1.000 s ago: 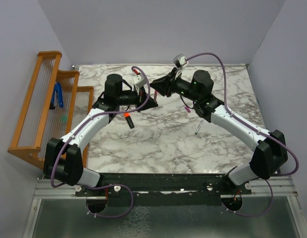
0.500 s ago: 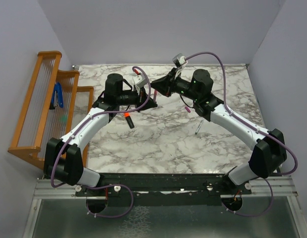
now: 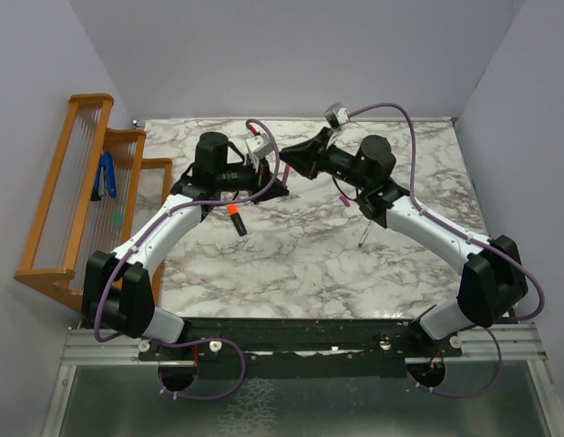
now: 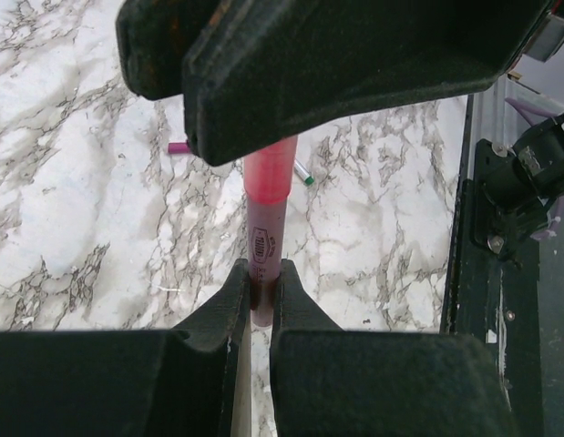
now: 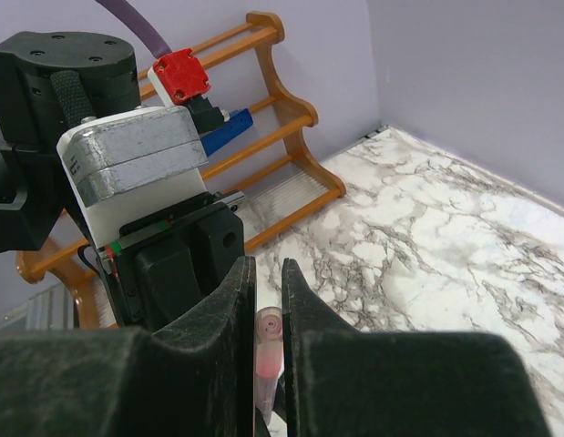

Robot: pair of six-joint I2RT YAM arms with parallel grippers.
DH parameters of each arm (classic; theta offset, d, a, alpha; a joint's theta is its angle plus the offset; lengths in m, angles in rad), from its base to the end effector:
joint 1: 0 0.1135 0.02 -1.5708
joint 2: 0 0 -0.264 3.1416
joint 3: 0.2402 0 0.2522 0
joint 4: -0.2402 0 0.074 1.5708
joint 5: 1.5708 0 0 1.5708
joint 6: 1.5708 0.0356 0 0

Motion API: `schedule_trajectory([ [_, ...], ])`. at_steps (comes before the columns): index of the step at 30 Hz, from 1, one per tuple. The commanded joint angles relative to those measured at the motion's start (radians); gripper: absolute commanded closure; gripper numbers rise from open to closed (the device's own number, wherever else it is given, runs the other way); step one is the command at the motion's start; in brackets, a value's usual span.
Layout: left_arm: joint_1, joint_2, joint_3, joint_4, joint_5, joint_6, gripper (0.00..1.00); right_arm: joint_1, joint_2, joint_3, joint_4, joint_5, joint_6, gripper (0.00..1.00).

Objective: Insert the pens into the pen caps

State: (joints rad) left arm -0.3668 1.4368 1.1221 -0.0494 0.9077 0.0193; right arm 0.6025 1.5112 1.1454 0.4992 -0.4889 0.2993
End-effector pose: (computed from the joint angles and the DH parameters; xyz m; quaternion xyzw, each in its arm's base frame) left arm 0.2941 -0.1431 0.3222 0.3861 0.6786 -0.4437 0.4399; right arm 0.2863 0.2172 0.3595 -0.2765 0.6040 0.4617 0.5879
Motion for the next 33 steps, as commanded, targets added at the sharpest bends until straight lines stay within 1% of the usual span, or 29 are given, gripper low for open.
schedule_trajectory([
  [1,0.036,-0.026,0.115,0.234,-0.079,-0.051,1.0,0.022,0.038,-0.093,-0.15,-0.133,0.03,1.0],
  [9,0.061,-0.043,0.123,0.282,-0.103,-0.068,1.0,0.034,0.072,-0.142,-0.12,-0.16,0.048,1.0],
  [20,0.095,-0.059,0.123,0.321,-0.118,-0.079,1.0,0.048,0.132,-0.151,-0.118,-0.175,0.047,0.99],
  [24,0.1,-0.056,0.106,0.286,-0.101,-0.061,1.0,0.047,0.135,-0.099,-0.152,-0.139,0.032,1.0],
  [27,0.1,-0.079,0.033,0.258,-0.134,-0.028,1.0,0.033,0.132,0.013,-0.232,-0.055,-0.013,0.99],
  [30,0.1,-0.098,-0.034,0.201,-0.171,0.035,1.0,-0.007,0.139,0.144,-0.263,0.031,-0.038,0.8],
  [33,0.098,-0.109,-0.073,0.134,-0.193,0.08,1.0,-0.072,0.168,0.294,-0.277,0.063,-0.035,0.67],
])
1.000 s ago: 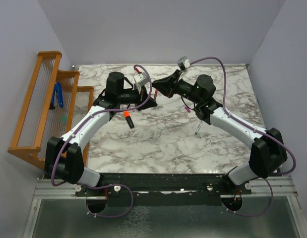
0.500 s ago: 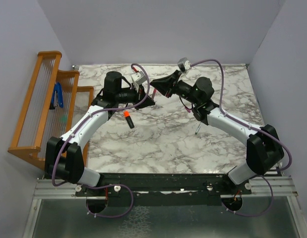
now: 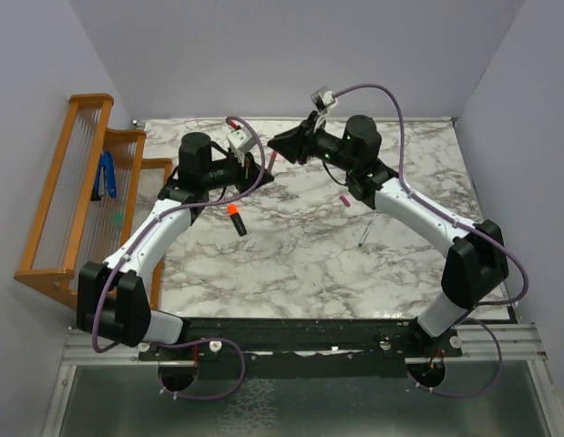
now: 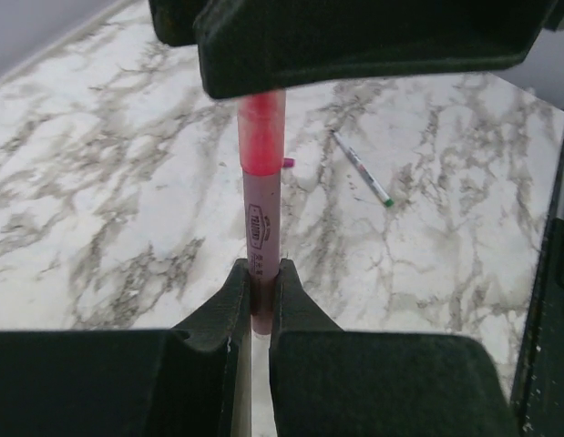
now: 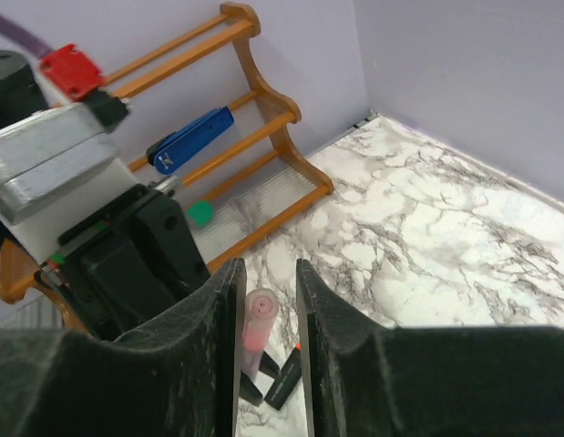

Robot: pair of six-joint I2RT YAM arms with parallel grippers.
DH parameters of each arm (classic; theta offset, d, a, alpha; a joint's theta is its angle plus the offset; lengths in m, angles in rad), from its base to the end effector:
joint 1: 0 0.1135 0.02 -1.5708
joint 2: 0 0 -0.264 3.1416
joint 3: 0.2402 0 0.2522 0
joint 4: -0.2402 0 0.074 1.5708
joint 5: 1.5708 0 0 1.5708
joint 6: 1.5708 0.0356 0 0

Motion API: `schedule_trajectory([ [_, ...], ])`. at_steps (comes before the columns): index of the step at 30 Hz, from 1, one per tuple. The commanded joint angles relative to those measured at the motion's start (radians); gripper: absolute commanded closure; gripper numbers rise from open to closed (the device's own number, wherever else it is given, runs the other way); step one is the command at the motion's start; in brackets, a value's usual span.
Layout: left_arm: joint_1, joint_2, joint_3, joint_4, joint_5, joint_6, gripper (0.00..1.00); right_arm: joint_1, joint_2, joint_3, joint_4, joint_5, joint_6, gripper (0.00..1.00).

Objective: Insert the pens into the pen caps

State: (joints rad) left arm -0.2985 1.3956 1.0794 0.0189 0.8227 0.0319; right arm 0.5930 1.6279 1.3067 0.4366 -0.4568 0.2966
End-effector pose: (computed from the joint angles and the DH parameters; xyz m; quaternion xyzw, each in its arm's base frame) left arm 0.2976 -0.1189 0.3255 0.3557 0.6878 -0.3911 0.4974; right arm 0.3160 0.2319 0.3689 -0.2629 0.6158 0.4489 0.5917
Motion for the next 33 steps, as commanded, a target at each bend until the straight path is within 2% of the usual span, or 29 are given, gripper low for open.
schedule_trajectory([
  [1,0.03,-0.069,-0.041,0.047,-0.117,0.08,1.0,-0.082,0.062,0.178,-0.214,0.037,-0.024,0.64],
  [4,0.026,-0.054,-0.062,-0.031,-0.168,0.113,1.0,-0.137,0.076,0.268,-0.202,0.076,0.007,0.57],
  [7,0.007,-0.026,-0.071,-0.121,-0.251,0.12,1.0,-0.176,0.038,0.246,-0.176,0.155,0.02,0.52],
  [13,-0.055,0.082,-0.023,-0.308,-0.482,0.046,1.0,-0.191,-0.095,0.053,-0.23,0.313,-0.032,0.5],
  [18,-0.065,0.183,0.029,-0.398,-0.586,-0.136,1.0,-0.191,-0.209,-0.139,-0.25,0.401,-0.048,0.5],
  [22,-0.069,0.249,0.061,-0.432,-0.665,-0.223,1.0,-0.191,-0.259,-0.219,-0.299,0.452,-0.052,0.5],
  [25,-0.073,0.302,0.088,-0.447,-0.706,-0.252,1.0,-0.191,-0.245,-0.223,-0.371,0.523,-0.062,0.5],
  [28,-0.085,0.36,0.118,-0.464,-0.743,-0.258,1.0,-0.191,-0.185,-0.181,-0.523,0.584,-0.073,0.5],
  [33,-0.119,0.452,0.17,-0.495,-0.797,-0.244,1.0,-0.192,-0.088,-0.161,-0.631,0.57,-0.061,0.51],
])
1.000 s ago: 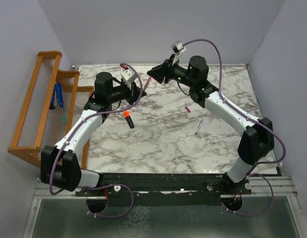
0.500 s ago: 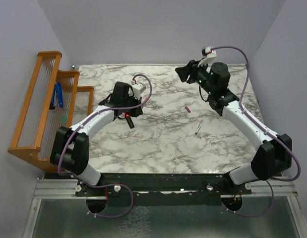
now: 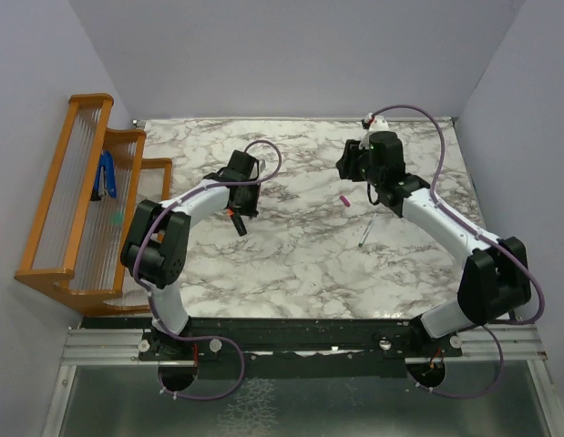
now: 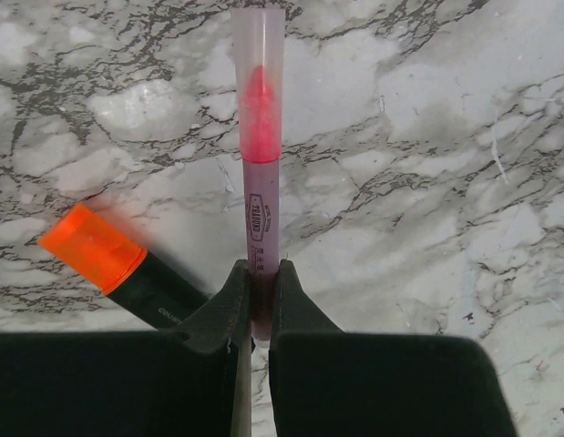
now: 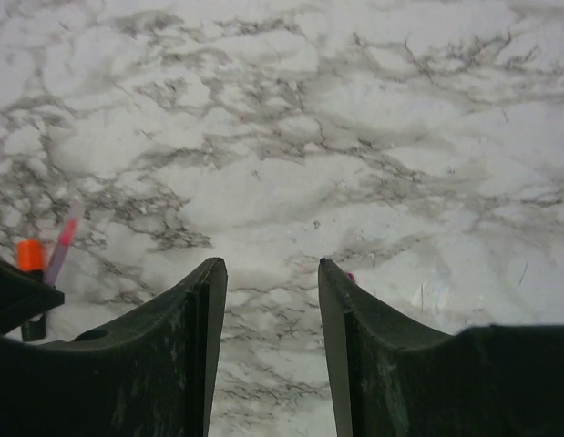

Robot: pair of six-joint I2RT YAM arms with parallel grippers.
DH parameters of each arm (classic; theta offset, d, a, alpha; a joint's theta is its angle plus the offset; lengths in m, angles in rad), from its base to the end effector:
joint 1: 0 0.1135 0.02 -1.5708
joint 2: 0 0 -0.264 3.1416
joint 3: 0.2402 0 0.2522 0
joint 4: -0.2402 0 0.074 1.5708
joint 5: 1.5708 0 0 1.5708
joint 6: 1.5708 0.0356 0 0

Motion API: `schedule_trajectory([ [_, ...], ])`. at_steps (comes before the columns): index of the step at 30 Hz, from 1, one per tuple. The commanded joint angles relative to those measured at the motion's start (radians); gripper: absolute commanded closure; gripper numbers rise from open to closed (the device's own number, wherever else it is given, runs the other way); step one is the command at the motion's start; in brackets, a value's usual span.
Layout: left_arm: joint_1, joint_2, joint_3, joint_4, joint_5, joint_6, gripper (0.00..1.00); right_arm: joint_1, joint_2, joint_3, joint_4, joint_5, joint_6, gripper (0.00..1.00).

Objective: Insert the pens into the pen caps

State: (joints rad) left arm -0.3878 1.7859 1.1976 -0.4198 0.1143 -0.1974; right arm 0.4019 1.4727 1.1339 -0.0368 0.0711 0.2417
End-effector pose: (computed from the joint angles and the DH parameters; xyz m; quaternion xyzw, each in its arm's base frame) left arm 0.3426 -0.1443 0.1929 0.1070 0.9533 -0.1325 0.2496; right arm 0.3203 0.1334 0.3112 -0.0462 0.8251 0.1500 0.5427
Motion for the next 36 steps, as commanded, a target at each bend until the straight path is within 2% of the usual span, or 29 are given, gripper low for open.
schedule_trajectory([
  [1,-0.033,0.078,0.061,-0.062,-0.095,-0.013,1.0,-0.001,0.076,0.006,-0.16,0.038,0.002,0.51],
  [8,-0.039,0.139,0.113,-0.087,-0.107,-0.007,1.0,-0.002,0.138,-0.003,-0.234,0.067,0.034,0.52],
  [12,-0.039,0.156,0.125,-0.092,-0.107,0.005,0.85,-0.002,0.135,-0.038,-0.26,0.108,0.068,0.52],
  [13,-0.039,0.16,0.126,-0.093,-0.107,0.009,0.89,-0.002,0.128,-0.05,-0.269,0.117,0.079,0.52],
  [14,-0.039,0.162,0.127,-0.095,-0.107,0.013,1.0,-0.002,0.119,-0.066,-0.277,0.135,0.093,0.51],
  [18,-0.039,0.166,0.125,-0.097,-0.107,0.022,1.0,-0.002,0.065,-0.141,-0.322,0.199,0.151,0.51],
  [19,-0.039,0.167,0.126,-0.098,-0.108,0.023,0.96,-0.002,0.048,-0.158,-0.333,0.206,0.161,0.51],
  [21,-0.039,0.164,0.125,-0.099,-0.129,0.026,0.81,-0.002,0.025,-0.193,-0.354,0.214,0.177,0.51],
  [23,-0.039,0.162,0.125,-0.1,-0.134,0.036,0.77,-0.002,0.004,-0.23,-0.373,0.225,0.189,0.51],
  [25,-0.039,0.16,0.125,-0.102,-0.138,0.046,0.78,-0.002,-0.013,-0.262,-0.385,0.244,0.203,0.51],
  [27,-0.039,0.156,0.124,-0.103,-0.143,0.055,0.96,-0.002,-0.022,-0.284,-0.393,0.27,0.213,0.51],
  [28,-0.039,0.155,0.124,-0.103,-0.146,0.059,1.0,-0.002,-0.023,-0.29,-0.394,0.282,0.218,0.51],
  [36,-0.037,0.135,0.125,-0.106,-0.165,0.09,1.0,-0.009,0.024,-0.27,-0.382,0.364,0.295,0.51],
])
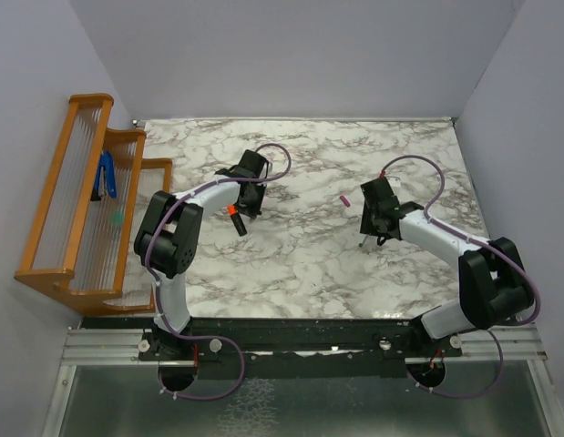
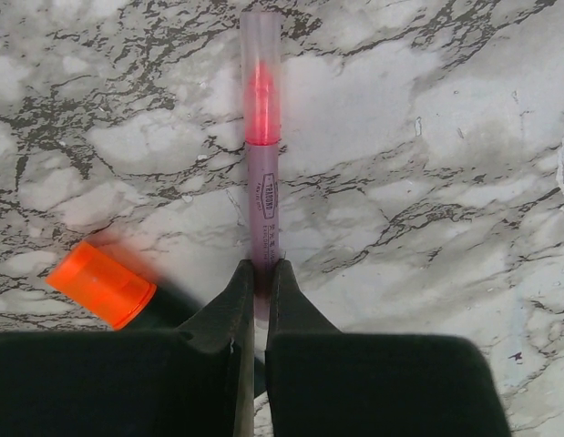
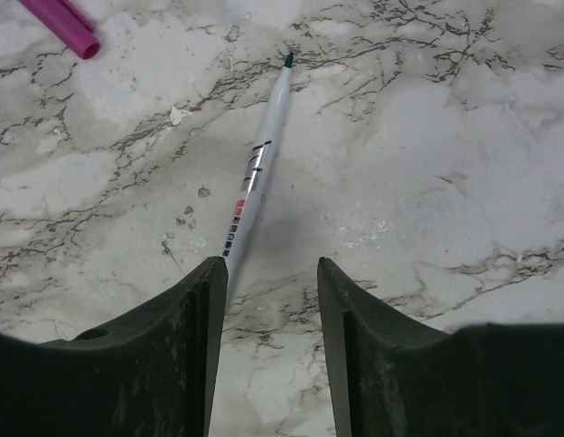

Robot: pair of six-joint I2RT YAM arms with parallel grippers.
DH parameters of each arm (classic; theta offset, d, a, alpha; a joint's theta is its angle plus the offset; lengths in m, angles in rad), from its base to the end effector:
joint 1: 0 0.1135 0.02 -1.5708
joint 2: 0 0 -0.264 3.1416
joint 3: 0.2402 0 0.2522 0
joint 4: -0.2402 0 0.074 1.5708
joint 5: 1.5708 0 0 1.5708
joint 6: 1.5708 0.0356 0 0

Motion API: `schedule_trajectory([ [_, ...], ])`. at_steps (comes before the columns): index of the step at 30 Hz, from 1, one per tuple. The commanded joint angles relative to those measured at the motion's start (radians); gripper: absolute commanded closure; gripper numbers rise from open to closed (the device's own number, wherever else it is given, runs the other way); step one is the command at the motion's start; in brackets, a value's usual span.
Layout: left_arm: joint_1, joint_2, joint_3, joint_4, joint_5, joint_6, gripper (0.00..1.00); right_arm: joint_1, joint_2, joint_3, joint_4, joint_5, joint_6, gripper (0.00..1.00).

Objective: Insert the pens into the pen caps

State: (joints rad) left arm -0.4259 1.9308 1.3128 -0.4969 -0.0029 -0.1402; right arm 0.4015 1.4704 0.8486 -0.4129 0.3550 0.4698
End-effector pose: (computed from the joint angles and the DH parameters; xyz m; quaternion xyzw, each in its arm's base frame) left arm 0.3604 -0.1634 0.1691 0.1384 0.9643 -0.0618 0.2174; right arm 0.2648 0.0990 0.1899 0.0792 0.9470 -0.0444 0.3082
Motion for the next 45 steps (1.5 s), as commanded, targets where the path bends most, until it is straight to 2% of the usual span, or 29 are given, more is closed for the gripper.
schedule_trajectory([
  [1,0.001,-0.016,0.011,-0.029,-0.048,0.034,0.97,-0.012,0.037,0.024,-0.001,0.084,0.085,0.52],
  [3,0.001,-0.034,0.012,-0.028,-0.037,0.032,0.85,-0.017,0.055,0.04,0.011,0.084,0.11,0.54],
  [5,0.001,-0.05,0.016,-0.028,-0.023,0.032,0.77,-0.024,0.082,0.061,0.018,0.074,0.131,0.56],
  [12,0.001,-0.113,0.033,-0.031,0.003,0.052,0.65,-0.055,0.177,0.128,0.035,0.057,0.178,0.65],
  [20,0.001,-0.194,0.052,-0.035,0.09,0.053,0.64,-0.095,0.231,0.156,0.028,0.04,0.173,0.67],
  [22,0.002,-0.211,0.059,-0.035,0.115,0.049,0.64,-0.099,0.24,0.152,0.033,0.034,0.175,0.7],
  [27,-0.009,-0.248,0.045,-0.01,0.258,0.071,0.65,-0.1,0.263,0.132,0.054,0.008,0.192,0.73],
  [31,-0.053,-0.268,-0.01,0.064,0.353,0.087,0.67,-0.101,0.285,0.118,0.074,-0.023,0.205,0.79],
  [33,-0.072,-0.27,-0.037,0.102,0.394,0.082,0.67,-0.101,0.285,0.107,0.086,-0.04,0.208,0.96],
  [34,-0.082,-0.268,-0.05,0.125,0.41,0.076,0.67,-0.101,0.281,0.104,0.089,-0.043,0.21,0.99],
  [40,-0.119,-0.247,-0.133,0.319,0.553,-0.019,0.67,-0.101,0.163,0.076,0.138,-0.074,0.181,1.0],
  [45,-0.133,-0.198,-0.188,0.541,0.664,-0.164,0.67,-0.101,0.03,0.096,0.147,-0.129,0.123,1.0],
])
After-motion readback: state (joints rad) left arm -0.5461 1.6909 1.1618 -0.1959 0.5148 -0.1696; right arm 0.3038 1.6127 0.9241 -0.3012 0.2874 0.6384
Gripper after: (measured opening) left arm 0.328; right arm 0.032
